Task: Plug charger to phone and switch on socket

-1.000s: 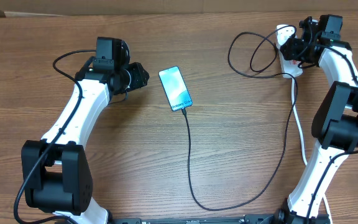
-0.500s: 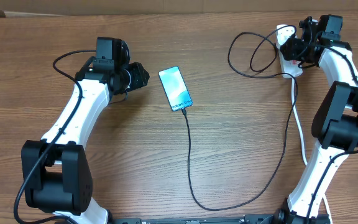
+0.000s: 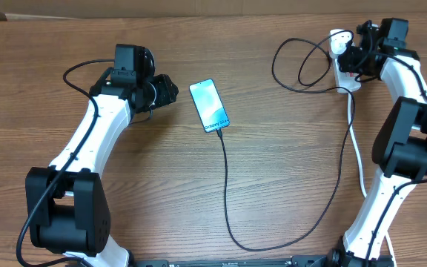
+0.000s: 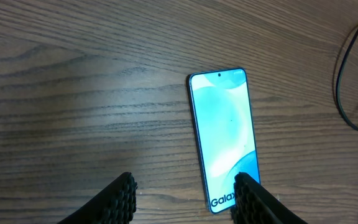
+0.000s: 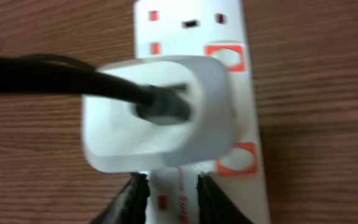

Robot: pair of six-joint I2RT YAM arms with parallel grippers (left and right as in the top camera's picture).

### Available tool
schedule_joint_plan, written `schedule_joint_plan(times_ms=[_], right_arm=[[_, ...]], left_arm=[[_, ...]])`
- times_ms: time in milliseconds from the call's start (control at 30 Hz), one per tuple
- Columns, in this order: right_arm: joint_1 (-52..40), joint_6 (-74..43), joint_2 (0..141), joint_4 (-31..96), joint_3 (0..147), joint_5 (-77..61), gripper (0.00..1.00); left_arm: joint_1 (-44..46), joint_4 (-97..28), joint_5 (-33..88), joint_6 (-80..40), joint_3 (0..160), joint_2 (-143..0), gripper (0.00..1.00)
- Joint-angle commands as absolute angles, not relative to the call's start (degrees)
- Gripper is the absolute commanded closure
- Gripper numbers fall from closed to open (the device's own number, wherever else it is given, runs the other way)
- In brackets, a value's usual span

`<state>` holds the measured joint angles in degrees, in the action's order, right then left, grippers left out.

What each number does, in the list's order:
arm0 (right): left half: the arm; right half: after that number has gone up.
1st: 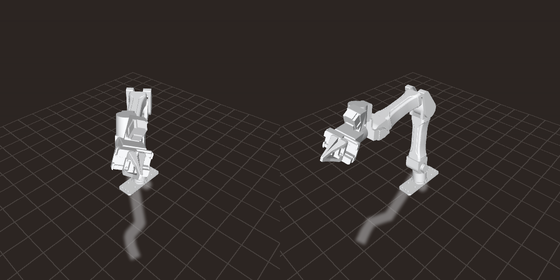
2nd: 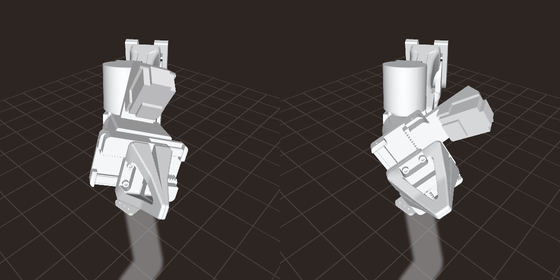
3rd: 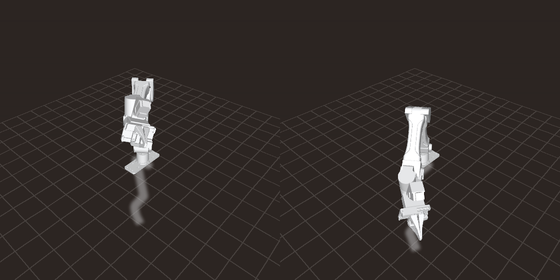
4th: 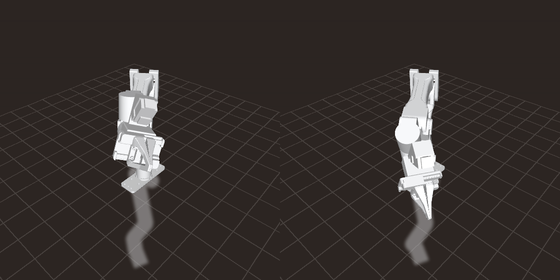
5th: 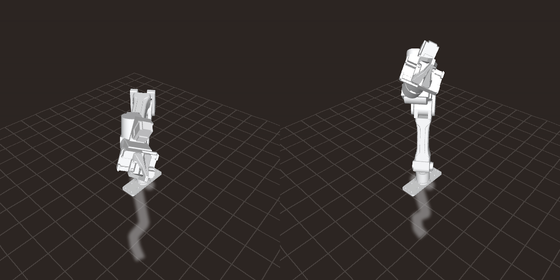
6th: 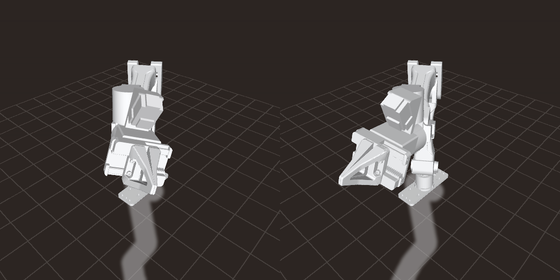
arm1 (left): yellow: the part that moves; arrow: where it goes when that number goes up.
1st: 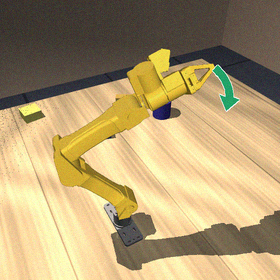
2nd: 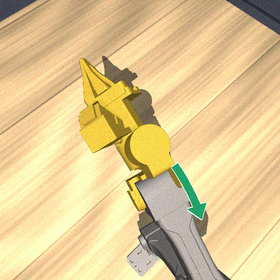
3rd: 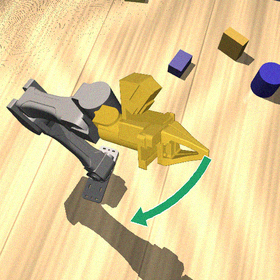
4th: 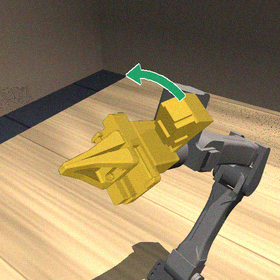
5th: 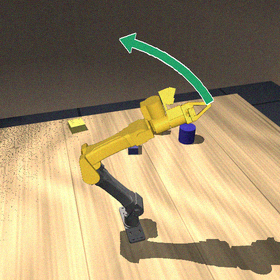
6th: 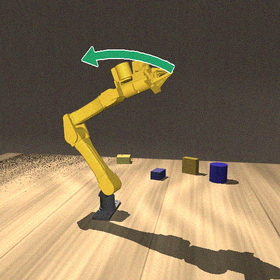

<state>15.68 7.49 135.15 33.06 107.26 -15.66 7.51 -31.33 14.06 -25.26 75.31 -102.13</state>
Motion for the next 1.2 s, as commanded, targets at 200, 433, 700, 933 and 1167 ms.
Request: schedule_joint_plan(times_ms=[200,433,700,933,1167], right_arm=[[19.75,7.27,130.19,33.91,108.88,-14.06,0.53],[19.57,1.85,130.21,30.79,108.86,-12.75,0.73],[18.85,-0.03,131.20,30.26,108.73,-12.45,0.58],[18.85,-0.03,131.83,30.46,108.38,-12.45,0.55],[18.85,-0.03,131.83,30.65,107.09,-12.43,0.54]], left_arm=[[8.01,-31.53,13.56,-24.40,75.18,-101.47,0.52],[8.01,-31.48,13.56,-24.43,75.18,-101.47,0.52],[8.05,-31.46,13.56,-24.43,75.18,-101.47,0.52],[8.05,-31.46,13.56,-24.43,75.18,-101.47,0.52],[8.08,-31.31,13.56,-24.43,75.18,-101.47,0.52]])
